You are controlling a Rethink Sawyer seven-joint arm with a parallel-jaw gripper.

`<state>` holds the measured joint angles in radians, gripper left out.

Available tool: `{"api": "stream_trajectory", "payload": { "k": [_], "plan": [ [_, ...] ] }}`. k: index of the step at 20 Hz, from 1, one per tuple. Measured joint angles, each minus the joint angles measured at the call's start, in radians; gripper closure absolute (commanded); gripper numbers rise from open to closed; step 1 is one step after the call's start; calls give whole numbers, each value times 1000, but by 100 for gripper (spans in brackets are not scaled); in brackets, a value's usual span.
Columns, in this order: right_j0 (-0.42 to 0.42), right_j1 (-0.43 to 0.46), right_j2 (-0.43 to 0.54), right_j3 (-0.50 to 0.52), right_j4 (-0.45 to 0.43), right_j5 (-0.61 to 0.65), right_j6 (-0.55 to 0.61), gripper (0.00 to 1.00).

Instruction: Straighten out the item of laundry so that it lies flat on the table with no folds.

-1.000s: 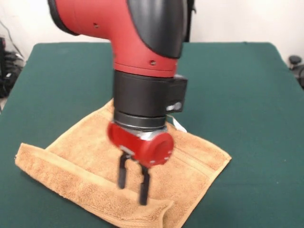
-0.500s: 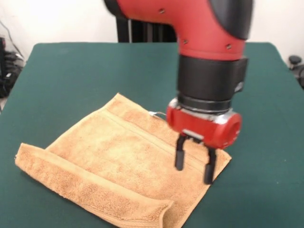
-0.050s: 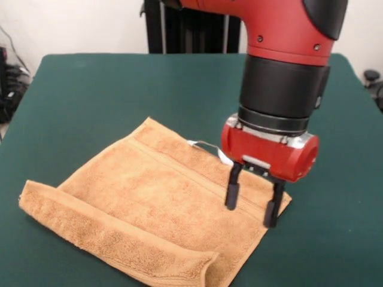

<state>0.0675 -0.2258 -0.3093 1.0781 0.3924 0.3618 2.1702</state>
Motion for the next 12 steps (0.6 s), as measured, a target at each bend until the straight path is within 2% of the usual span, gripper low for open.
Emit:
{"api": "stream_trajectory", "payload": {
  "k": [12],
  "plan": [
    [14, 138, -151, -106, 1, 0, 0, 0]
  ]
}}
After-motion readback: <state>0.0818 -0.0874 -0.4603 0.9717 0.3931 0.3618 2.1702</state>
